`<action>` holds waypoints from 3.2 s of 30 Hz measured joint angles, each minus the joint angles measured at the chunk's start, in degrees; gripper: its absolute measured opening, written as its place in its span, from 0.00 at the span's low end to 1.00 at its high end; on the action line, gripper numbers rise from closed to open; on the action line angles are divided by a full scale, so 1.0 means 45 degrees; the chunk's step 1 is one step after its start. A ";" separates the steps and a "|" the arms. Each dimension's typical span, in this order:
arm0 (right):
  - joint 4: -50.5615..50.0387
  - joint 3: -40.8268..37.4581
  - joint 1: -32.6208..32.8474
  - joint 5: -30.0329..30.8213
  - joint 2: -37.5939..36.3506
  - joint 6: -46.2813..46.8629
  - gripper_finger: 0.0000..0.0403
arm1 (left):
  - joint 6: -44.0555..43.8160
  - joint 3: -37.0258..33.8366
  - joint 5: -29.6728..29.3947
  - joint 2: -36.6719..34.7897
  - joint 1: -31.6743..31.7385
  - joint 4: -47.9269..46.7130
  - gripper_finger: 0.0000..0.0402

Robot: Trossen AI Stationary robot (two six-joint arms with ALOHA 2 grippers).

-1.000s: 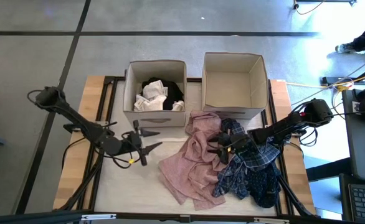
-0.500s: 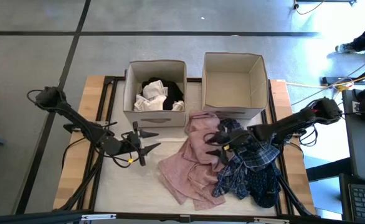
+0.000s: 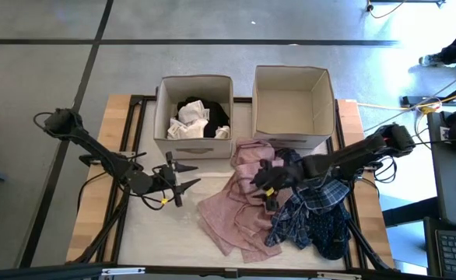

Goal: Sort clothes
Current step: Put the pink polo shirt into the right laundry organizer

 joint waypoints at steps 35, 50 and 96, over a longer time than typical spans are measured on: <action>0.1028 0.0491 0.0073 0.2814 0.5373 -0.1759 0.15 | -0.0151 0.0005 -0.0063 0.0000 0.0000 -0.0094 0.45; -0.0543 0.1286 0.0914 0.6236 0.3530 -0.2518 0.04 | -0.0398 0.0005 -0.0063 0.0000 0.0000 -0.0306 0.45; 0.0496 1.4001 -0.4952 0.9785 -0.1665 -1.7598 0.05 | -0.0704 0.0015 -0.0112 -0.0003 0.0000 -0.0385 0.45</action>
